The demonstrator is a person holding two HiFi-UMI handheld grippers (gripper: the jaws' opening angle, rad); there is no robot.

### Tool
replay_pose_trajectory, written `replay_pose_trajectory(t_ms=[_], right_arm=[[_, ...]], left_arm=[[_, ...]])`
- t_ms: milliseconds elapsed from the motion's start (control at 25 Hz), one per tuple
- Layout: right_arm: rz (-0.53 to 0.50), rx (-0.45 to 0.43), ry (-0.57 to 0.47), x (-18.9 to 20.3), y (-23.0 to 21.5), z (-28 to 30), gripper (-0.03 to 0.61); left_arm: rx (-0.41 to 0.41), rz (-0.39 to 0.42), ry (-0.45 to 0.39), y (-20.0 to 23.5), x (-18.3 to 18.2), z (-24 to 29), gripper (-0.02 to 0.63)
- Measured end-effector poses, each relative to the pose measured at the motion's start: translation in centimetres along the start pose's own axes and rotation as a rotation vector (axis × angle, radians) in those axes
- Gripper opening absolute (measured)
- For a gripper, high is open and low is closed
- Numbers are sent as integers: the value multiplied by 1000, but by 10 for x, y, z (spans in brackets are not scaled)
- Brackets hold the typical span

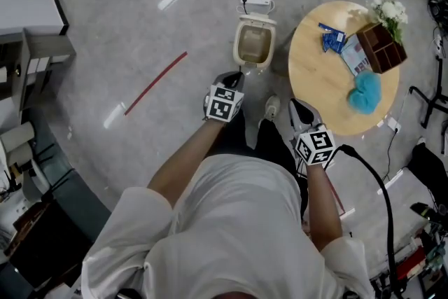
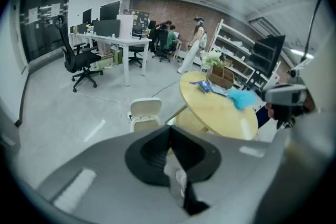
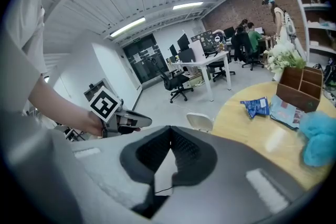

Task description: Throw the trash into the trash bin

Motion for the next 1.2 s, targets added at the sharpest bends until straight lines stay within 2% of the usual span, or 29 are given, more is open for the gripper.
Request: replay_pose_trajectory(t_ms=[480,760,1200], right_arm=[[-52,-16,-3,-20,20,-15,0],[-67,-24,-25,-30,29,-20,0],[-92,-27,-41,-39,39,-30,0]], left_arm=[[-13,19,-102,-4,-10,-64,3],[-24,72,-191,-13,-25,-93,3],[-35,79,-264,-21,-36,-133,3]])
Point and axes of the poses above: the fingertips, and each gripper's own axes: z forward along the fingers, y to its left, x out of its underside, the point moved 10 cm from there along -z, backward along the fingers, and after that the axes turned 13 degrees about z, right-handed, at the moved point
